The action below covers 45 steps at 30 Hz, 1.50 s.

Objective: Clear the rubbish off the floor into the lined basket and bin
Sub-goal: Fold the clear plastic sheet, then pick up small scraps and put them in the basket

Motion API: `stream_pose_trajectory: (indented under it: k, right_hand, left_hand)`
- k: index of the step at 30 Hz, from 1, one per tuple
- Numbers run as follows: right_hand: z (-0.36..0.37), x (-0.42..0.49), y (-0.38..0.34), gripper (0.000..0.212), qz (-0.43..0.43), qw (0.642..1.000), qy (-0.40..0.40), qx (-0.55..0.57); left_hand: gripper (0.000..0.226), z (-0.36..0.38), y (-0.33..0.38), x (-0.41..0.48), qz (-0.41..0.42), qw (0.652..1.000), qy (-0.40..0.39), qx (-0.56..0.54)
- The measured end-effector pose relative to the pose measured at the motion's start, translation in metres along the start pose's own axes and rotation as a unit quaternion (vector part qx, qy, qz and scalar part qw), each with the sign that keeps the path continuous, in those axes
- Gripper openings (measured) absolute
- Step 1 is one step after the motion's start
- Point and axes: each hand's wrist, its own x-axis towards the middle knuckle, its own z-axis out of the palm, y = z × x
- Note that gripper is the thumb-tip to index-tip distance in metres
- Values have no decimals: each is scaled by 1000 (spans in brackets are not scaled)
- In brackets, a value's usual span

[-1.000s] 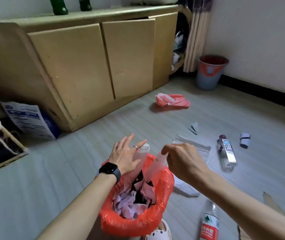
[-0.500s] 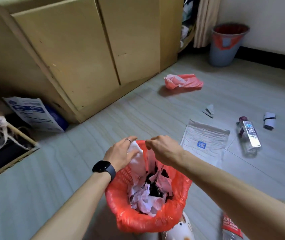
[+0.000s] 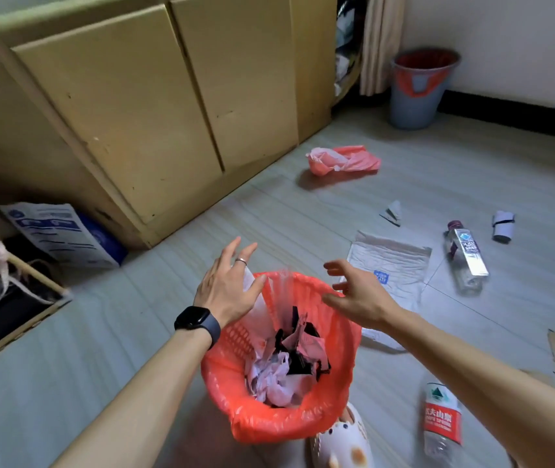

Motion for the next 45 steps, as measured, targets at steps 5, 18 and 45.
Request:
stream_pose_trajectory:
  k: [5,18,45]
  right_hand:
    - [-56,-49,12,50,-9,966,-70,-247]
    - [-159,-129,110,48,85,972,45,-213]
    - [-249,173,505,68,370,889,32,-269]
  left_hand:
    - [60,-14,56,3,53,998,-7,15]
    - [51,89,261,51,224,966,-130,20]
    - [65,408,275,380,82,954,-238,162]
